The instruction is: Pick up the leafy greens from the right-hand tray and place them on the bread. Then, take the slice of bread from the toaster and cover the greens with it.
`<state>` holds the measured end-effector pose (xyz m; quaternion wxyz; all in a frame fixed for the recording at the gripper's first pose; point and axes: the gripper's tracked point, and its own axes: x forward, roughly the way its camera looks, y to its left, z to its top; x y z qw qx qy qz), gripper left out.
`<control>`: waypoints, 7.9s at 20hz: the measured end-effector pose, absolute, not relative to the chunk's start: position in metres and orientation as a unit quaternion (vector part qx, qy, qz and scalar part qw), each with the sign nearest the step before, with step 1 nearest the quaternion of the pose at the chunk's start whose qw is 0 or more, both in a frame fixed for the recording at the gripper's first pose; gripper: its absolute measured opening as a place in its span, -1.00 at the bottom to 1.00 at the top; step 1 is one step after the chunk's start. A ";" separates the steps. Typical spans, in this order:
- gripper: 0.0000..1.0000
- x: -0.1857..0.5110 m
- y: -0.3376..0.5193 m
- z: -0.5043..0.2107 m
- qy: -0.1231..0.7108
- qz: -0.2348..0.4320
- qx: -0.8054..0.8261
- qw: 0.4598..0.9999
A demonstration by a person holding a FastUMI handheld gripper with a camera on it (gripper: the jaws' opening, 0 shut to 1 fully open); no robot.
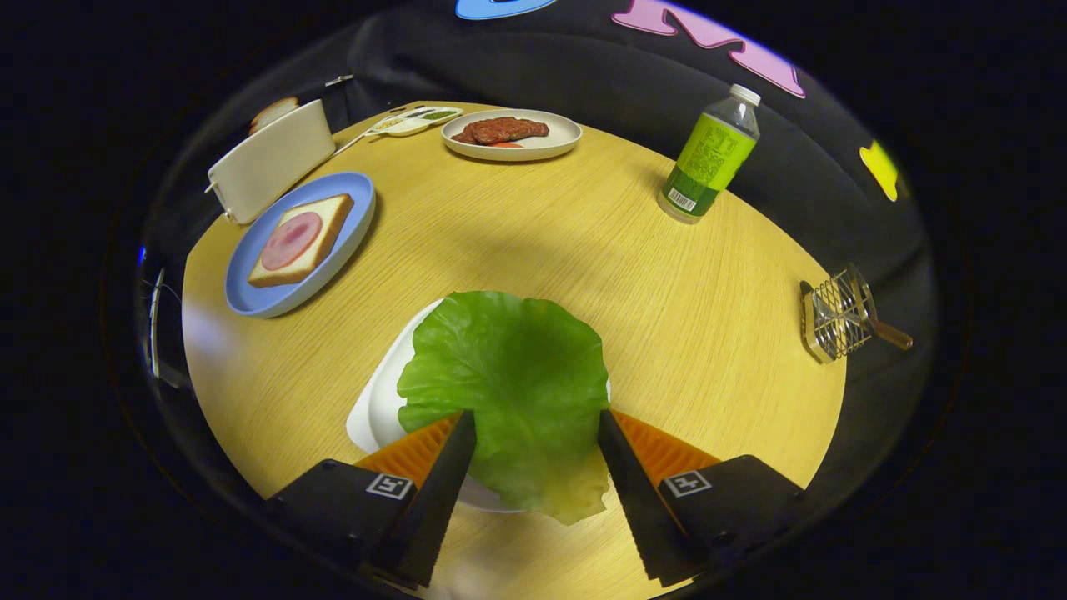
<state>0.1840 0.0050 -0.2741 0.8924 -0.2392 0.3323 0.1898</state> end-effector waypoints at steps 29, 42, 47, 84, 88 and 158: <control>-0.84 0.191 -0.029 -0.247 0.338 0.101 -0.164 0.921; -0.89 0.158 0.021 -0.156 0.279 0.142 -0.144 0.939; -0.89 0.134 0.086 -0.119 0.256 0.200 -0.146 0.934; 0.79 0.140 0.288 -0.224 0.299 0.299 -0.262 0.868; 0.96 0.133 0.310 -0.184 0.260 0.314 -0.248 0.879; -0.76 0.123 0.408 -0.081 0.211 0.316 -0.136 0.915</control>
